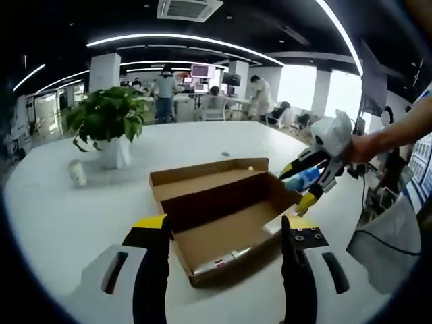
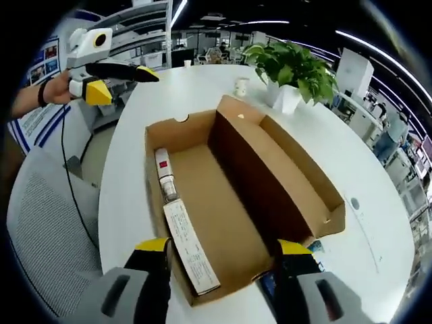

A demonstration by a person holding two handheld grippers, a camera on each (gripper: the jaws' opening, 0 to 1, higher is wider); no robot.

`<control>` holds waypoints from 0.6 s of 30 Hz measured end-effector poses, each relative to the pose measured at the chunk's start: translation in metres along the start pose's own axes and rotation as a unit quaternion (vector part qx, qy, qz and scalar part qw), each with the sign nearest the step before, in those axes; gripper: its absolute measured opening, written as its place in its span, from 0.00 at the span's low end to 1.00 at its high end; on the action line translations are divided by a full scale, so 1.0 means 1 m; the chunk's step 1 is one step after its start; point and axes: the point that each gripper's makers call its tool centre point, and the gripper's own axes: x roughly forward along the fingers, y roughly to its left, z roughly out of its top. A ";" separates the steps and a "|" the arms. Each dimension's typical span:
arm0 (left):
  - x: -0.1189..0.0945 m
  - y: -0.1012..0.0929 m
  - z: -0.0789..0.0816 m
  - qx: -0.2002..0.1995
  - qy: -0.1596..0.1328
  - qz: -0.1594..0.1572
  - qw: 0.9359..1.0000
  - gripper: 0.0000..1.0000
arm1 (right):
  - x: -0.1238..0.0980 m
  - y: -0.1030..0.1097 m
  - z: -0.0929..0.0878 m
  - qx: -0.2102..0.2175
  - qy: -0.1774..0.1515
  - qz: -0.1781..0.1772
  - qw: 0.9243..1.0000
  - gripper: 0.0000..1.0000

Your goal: Operate the shoe box by opening the lid, removing the specified soft item, and placing it in the target area until the item is outside and the box remains undamaged.

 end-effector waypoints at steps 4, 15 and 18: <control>-0.003 0.004 -0.006 -0.001 0.004 0.008 1.000 0.69 | 0.008 0.004 -0.001 -0.027 0.016 0.017 0.999 0.60; -0.004 0.004 -0.011 -0.006 0.011 0.011 1.000 0.69 | 0.024 0.006 -0.002 -0.082 0.053 0.047 0.994 0.59; -0.004 -0.001 -0.006 0.005 0.008 0.005 1.000 0.69 | 0.030 0.003 -0.005 -0.106 0.071 0.040 0.991 0.58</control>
